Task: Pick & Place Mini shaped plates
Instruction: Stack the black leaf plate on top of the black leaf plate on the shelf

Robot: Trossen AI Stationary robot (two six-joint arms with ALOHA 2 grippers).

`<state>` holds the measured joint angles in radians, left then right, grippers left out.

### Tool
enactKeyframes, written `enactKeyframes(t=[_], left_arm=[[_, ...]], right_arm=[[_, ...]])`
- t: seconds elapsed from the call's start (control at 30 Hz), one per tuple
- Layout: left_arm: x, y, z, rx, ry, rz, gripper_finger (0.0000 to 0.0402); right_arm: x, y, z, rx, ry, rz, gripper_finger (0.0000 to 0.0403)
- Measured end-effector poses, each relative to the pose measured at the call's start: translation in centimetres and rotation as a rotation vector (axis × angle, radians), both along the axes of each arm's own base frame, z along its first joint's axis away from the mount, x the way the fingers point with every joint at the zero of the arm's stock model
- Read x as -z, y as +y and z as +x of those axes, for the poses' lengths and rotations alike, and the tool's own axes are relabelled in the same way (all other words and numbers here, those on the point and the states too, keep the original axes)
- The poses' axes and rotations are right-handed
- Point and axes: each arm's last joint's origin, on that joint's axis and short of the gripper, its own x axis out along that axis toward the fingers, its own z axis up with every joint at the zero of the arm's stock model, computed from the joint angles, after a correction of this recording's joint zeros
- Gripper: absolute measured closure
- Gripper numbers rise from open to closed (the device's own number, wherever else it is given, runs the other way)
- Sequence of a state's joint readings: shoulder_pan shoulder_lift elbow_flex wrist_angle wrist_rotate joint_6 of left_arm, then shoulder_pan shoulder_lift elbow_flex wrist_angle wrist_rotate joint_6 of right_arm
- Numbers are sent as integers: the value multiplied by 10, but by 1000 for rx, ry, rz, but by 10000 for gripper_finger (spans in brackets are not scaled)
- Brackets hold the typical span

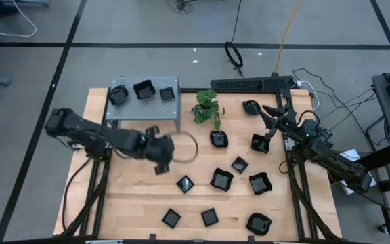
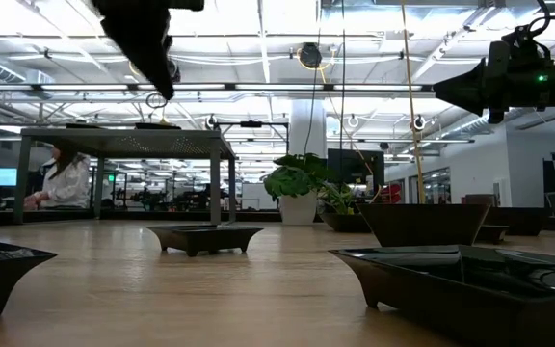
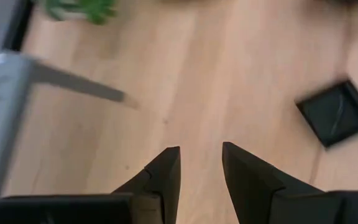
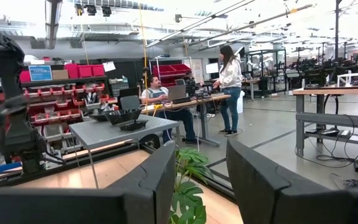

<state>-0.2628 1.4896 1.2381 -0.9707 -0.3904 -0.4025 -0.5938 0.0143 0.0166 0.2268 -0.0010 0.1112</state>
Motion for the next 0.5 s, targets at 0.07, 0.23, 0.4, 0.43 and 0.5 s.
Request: enactKeyframes(t=[0.07, 0.23, 0.4, 0.43, 0.5], left_arm=[[12, -13, 5, 76, 55, 29, 277], [42, -44, 17, 293, 142, 106, 277], [65, -74, 28, 542, 163, 130, 277], [69, -79, 29, 595, 161, 125, 277], [76, -90, 33, 687, 152, 118, 277]], right_arm=[[0, 0, 0, 0, 0, 0, 273], [0, 0, 0, 0, 0, 0, 273], [0, 0, 0, 0, 0, 0, 273], [0, 0, 0, 0, 0, 0, 273], [0, 0, 0, 0, 0, 0, 273]])
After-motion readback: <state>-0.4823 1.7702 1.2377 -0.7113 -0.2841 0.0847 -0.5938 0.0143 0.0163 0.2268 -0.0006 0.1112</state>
